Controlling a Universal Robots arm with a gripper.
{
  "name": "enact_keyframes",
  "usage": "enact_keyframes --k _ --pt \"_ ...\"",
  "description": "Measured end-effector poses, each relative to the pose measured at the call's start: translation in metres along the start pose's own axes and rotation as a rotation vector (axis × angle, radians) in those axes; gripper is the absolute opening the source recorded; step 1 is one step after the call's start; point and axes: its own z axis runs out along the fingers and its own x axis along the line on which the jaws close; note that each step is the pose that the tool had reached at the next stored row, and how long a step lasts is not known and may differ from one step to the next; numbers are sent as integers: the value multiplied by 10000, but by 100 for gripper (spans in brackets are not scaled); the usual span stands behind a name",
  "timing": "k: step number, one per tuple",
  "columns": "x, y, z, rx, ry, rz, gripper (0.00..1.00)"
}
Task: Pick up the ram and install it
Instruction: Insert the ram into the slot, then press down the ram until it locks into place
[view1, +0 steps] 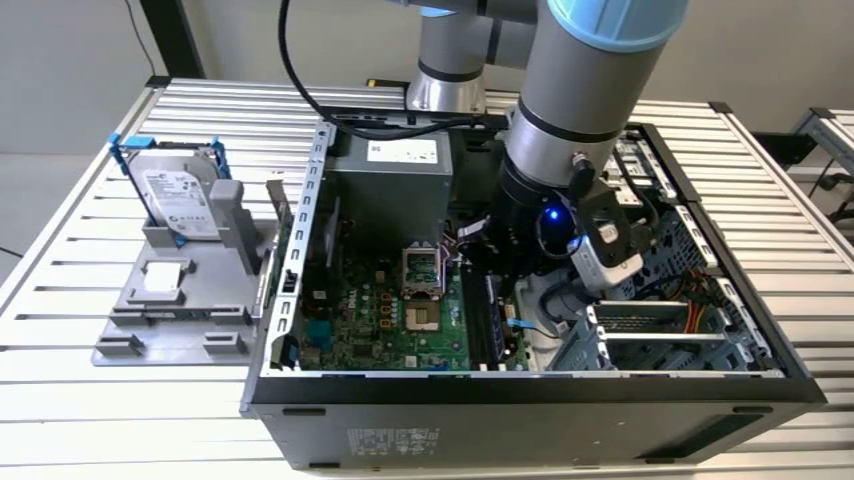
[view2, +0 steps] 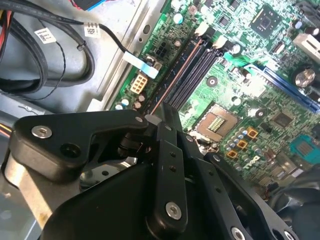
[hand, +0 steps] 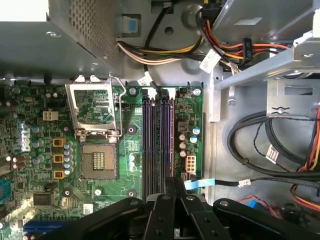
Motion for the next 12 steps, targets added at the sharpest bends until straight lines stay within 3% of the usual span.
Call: enact_keyframes --k 12 --pt "0 1 -1 -14 -2 -1560 0"
